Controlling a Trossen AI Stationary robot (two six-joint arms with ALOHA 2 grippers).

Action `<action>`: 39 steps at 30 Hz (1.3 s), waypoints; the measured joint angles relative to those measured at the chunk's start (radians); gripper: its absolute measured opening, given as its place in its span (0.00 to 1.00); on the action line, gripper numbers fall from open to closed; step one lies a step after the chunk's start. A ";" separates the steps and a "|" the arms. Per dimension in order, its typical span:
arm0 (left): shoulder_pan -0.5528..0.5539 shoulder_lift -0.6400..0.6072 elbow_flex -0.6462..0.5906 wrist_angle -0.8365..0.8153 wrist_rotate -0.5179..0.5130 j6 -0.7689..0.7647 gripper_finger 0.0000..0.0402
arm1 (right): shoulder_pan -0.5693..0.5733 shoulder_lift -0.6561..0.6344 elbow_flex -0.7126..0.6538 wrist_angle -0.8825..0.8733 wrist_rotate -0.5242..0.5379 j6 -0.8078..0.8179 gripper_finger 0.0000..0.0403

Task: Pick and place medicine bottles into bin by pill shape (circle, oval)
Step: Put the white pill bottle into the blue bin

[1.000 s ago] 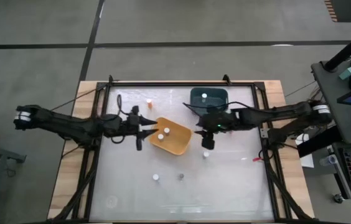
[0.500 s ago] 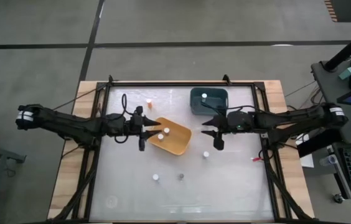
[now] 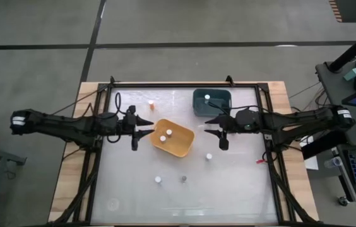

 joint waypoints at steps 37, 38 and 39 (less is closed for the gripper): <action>0.026 -0.200 -0.019 -0.126 -0.038 0.049 0.33 | -0.285 -0.043 0.004 -0.157 0.012 0.136 0.36; 0.026 -0.202 -0.019 -0.126 -0.038 0.049 0.33 | -0.293 -0.040 0.004 -0.166 0.012 0.146 0.36; 0.027 -0.205 -0.019 -0.126 -0.038 0.051 0.33 | -0.301 -0.037 0.004 -0.180 0.011 0.152 0.36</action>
